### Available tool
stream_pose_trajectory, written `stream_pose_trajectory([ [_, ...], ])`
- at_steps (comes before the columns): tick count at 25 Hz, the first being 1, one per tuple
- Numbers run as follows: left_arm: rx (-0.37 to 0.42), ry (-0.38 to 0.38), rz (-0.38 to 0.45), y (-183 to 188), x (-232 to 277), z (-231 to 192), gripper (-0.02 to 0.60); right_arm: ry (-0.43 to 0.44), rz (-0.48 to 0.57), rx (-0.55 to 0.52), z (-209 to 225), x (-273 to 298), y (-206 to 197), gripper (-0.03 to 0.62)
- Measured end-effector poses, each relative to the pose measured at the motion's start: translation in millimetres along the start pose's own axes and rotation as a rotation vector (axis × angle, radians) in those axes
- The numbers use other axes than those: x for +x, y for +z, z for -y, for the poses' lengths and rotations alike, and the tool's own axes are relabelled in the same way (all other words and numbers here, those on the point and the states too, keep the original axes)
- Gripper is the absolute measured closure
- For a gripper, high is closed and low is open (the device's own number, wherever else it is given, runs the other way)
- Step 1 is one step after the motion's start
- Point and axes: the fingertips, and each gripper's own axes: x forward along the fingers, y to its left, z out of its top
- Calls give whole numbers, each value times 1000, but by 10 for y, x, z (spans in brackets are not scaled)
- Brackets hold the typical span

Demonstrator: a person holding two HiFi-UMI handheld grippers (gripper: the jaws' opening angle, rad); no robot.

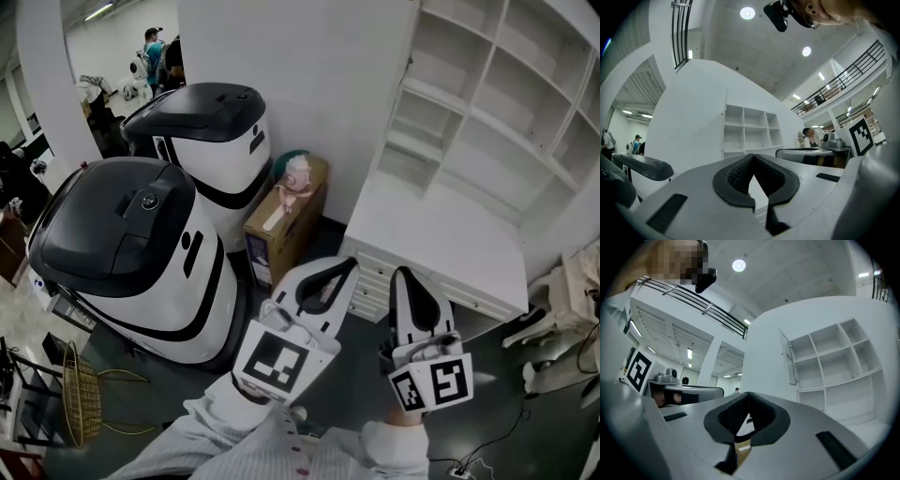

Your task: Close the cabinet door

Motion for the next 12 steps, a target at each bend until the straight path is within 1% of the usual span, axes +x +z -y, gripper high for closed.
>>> stream_pose_trajectory([
  [5,-11,-2,17,-75,252,-323,571,-8,2,-14,130,373,-78,582],
  [12,-10,-24,34,-150,765,-950,571,-24,7,-44,348,1139,-149,582],
])
